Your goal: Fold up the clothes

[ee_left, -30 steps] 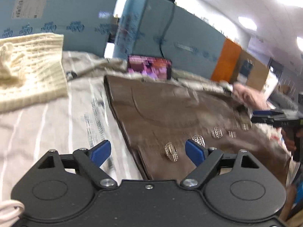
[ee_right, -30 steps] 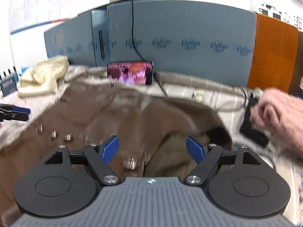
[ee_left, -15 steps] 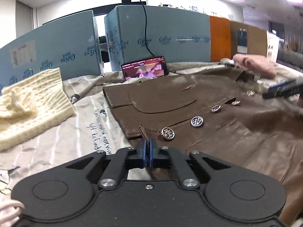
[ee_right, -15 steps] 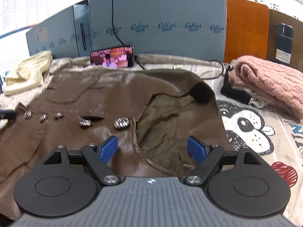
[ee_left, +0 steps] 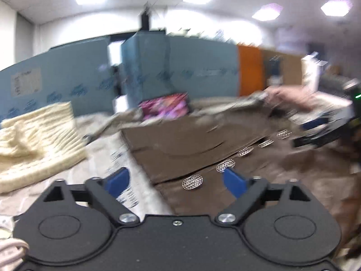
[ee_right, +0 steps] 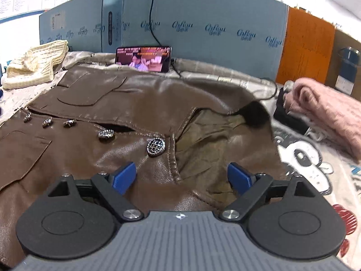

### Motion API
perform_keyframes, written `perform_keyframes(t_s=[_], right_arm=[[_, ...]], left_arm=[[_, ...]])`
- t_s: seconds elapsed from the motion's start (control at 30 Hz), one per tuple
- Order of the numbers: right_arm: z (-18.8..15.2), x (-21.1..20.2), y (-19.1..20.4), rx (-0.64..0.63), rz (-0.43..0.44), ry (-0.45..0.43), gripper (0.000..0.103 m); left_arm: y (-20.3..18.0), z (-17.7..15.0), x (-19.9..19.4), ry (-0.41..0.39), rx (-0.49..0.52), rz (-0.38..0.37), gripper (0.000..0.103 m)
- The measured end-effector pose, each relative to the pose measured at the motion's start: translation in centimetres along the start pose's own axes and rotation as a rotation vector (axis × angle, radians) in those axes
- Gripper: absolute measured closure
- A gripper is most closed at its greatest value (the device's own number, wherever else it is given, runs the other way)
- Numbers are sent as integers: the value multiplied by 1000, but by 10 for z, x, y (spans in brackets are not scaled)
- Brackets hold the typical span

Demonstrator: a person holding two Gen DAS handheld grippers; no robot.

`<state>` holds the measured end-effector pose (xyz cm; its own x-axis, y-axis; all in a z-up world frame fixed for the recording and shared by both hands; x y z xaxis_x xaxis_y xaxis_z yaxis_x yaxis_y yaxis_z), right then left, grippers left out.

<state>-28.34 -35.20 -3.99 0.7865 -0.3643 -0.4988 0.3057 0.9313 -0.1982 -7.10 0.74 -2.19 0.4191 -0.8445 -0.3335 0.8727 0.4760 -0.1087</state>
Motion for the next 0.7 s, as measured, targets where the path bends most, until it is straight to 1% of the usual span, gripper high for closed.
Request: perform_keyframes(t_s=[0.07, 0.13, 0.3, 0.37, 0.5, 0.57, 0.63, 0.7], right_arm=[[-2, -17, -3, 60, 27, -80, 16], [-5, -34, -7, 126, 59, -162, 16], [-3, -59, 12, 46, 211, -203, 16], [-2, -68, 20, 10, 277, -215, 16], [1, -78, 41, -54, 409, -223, 16], [0, -86, 59, -97, 470, -216, 16], [-3, -91, 74, -149, 529, -196, 16], [-7, -93, 86, -207, 564, -158, 16]], left_arm=[[-2, -2, -11, -15, 16, -72, 0], [-2, -6, -22, -16, 19, -146, 0], [-6, -13, -41, 63, -9, -396, 0], [-15, -15, -48, 67, 16, -451, 0], [-31, -19, -51, 95, 58, -479, 0], [-37, -20, -51, 104, 71, -492, 0], [-41, -22, -52, 108, 83, -497, 0], [-45, -24, -53, 111, 99, -493, 0]])
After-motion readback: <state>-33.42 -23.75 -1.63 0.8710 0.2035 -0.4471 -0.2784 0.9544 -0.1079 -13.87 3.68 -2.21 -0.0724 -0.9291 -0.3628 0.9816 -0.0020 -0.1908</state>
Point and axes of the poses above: each gripper's, at about its wrist camera, not at the fingertips, and x roughly the way its jaws point, y to its left, z to its top, the point moved 1 cm from there along x, roughly the way its jaws point, and after that the axes turned 9 degrees about -x, right-handed, at the moved point
